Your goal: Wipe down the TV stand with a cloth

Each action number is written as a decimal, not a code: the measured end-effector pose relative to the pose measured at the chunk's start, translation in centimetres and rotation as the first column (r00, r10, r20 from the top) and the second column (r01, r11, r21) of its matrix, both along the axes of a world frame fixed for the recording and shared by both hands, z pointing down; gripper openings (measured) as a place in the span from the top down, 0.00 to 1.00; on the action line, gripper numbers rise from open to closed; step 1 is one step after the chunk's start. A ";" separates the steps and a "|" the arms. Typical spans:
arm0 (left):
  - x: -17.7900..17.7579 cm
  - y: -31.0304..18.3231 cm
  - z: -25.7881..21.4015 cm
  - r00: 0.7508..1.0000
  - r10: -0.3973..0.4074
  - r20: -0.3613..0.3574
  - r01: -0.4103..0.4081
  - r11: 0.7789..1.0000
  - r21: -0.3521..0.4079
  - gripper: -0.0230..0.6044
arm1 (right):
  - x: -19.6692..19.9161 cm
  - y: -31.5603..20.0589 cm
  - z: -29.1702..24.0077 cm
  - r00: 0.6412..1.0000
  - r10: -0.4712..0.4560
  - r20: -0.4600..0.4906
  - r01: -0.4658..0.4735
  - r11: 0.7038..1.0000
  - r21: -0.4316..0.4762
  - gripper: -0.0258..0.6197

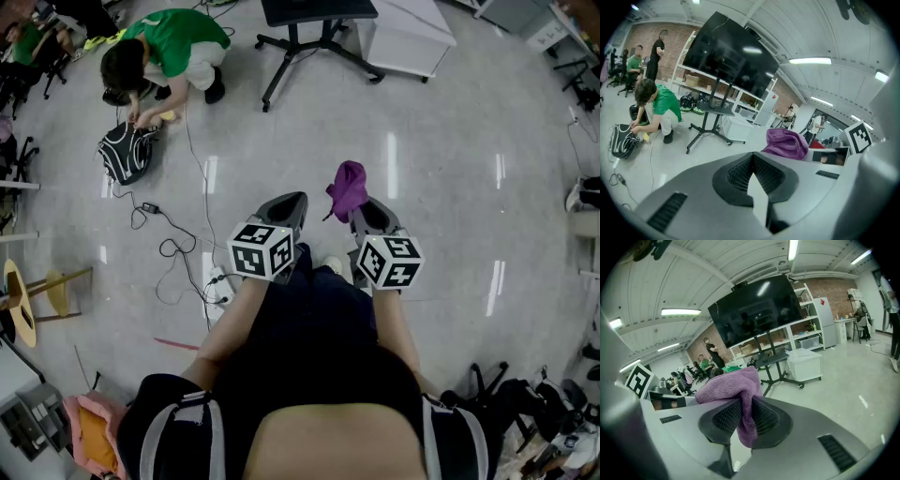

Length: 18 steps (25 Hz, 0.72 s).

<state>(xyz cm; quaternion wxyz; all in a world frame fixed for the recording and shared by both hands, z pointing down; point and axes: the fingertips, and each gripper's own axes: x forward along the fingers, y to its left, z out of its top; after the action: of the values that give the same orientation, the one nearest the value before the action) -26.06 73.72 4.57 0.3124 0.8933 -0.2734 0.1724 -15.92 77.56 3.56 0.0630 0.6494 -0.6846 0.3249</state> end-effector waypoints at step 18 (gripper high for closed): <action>7.1 7.0 -1.3 0.999 -0.012 -0.048 0.019 0.989 0.144 0.95 | 6.0 6.6 -1.6 0.997 -0.015 -0.077 0.026 0.989 0.142 0.85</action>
<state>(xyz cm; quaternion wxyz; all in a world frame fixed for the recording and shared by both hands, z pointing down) -19.00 80.75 3.27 0.2544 0.9153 -0.2846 0.1288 -9.87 84.18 1.92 0.0456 0.6571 -0.7099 0.2493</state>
